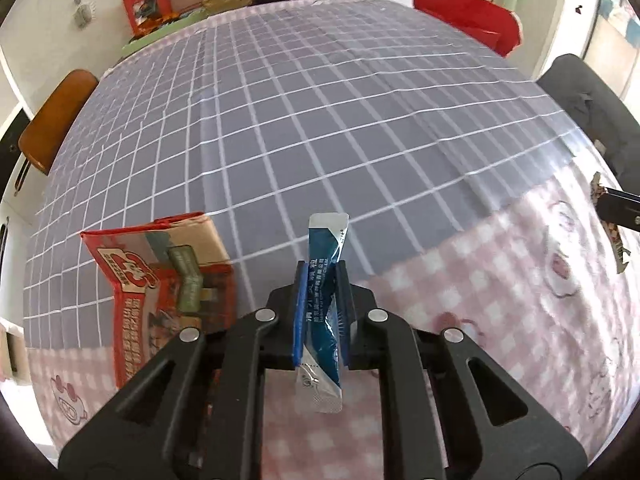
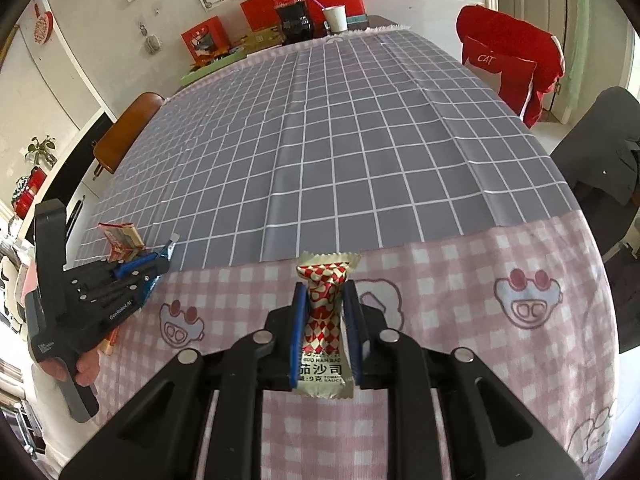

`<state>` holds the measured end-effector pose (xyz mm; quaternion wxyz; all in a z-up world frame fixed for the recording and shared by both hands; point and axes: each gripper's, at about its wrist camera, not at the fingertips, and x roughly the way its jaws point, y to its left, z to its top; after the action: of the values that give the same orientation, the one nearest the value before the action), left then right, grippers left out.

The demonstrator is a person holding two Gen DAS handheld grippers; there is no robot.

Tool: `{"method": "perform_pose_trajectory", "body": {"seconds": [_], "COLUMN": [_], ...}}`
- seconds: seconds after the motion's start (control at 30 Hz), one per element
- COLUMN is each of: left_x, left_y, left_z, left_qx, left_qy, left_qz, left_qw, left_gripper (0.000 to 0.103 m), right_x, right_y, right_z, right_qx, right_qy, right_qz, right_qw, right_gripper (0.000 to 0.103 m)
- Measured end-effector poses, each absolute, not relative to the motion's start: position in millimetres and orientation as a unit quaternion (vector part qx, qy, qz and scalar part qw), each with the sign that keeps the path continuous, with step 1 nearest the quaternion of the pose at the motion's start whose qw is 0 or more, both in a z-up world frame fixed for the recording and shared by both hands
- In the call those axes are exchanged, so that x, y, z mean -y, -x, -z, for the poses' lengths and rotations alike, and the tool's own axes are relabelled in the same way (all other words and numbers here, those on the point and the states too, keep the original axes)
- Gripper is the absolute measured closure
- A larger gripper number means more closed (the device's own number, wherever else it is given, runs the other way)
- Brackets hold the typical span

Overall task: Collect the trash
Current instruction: 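Grasp the blue tube packet with the left tool while the right tool holds the candy wrapper, then carry the blue packet and candy wrapper to the blue bucket and open both tools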

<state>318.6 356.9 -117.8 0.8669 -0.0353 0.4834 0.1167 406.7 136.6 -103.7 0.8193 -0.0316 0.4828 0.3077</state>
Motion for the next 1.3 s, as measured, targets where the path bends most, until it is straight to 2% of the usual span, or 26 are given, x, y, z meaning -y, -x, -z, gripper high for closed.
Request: {"method": "perform_pose_trajectory", "body": {"seconds": [0.2,0.57,1.0,1.3], "left_x": [-317.6,-212.4,-12.6,156.0], "left_y": [-312.7,-305.1,-298.9,-278.1], "left_z": [100.2,79.4,71.4,95.1], "left_qx": [-0.468,-0.455,-0.443,-0.463], "left_qy": [0.026,0.013,-0.052,-0.112], "left_qz": [-0.095,-0.028,0.113,0.251], "left_qw": [0.878,0.89,0.888,0.843], "left_gripper": [0.09,0.09,0.089,0.089], "right_x": [-108.2,4.0,185.6,321.9], "right_y": [-388.9,-341.5,-284.4,-216.9], "right_z": [86.3,60.2,66.1,115.9], "right_qx": [-0.471,-0.442,-0.421,-0.423], "right_qy": [0.02,-0.02,-0.093,-0.188], "right_qz": [-0.299,-0.246,-0.135,-0.001], "right_qw": [0.829,0.862,0.892,0.886], "right_gripper": [0.085,0.085,0.084,0.084]}}
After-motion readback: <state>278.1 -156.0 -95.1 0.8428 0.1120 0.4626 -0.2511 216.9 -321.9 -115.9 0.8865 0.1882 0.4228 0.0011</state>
